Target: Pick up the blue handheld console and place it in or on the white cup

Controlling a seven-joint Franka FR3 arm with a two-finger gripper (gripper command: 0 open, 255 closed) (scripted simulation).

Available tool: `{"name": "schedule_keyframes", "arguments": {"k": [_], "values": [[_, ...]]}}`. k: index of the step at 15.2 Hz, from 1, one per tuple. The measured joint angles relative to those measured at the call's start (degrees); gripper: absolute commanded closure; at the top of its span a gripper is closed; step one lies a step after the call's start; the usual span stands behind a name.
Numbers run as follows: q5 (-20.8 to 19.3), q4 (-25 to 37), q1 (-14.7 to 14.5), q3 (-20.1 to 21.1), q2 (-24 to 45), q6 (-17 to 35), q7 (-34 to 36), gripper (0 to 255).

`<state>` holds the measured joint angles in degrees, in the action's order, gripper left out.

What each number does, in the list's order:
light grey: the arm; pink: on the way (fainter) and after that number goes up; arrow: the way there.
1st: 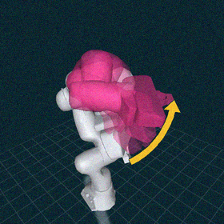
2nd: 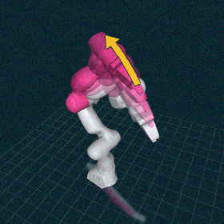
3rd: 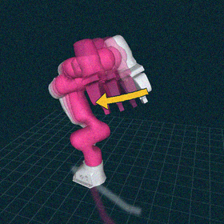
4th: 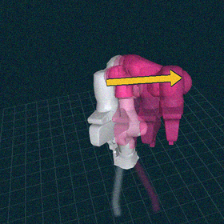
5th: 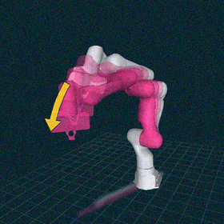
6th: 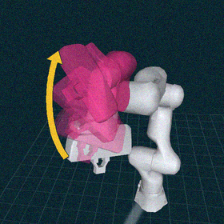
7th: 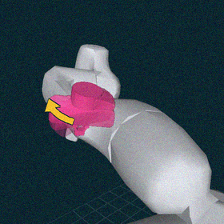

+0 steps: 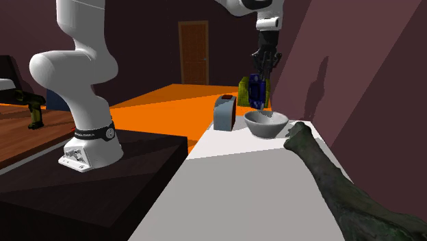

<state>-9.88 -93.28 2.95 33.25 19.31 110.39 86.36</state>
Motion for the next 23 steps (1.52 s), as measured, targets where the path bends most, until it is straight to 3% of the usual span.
{"name": "schedule_keyframes", "arguments": {"k": [18,23], "values": [[-3.34,-6.28,-0.71,-1.44,3.95,11.17,2.17,255],[-3.42,-6.34,-0.68,-1.47,3.99,11.44,2.22,255]]}}
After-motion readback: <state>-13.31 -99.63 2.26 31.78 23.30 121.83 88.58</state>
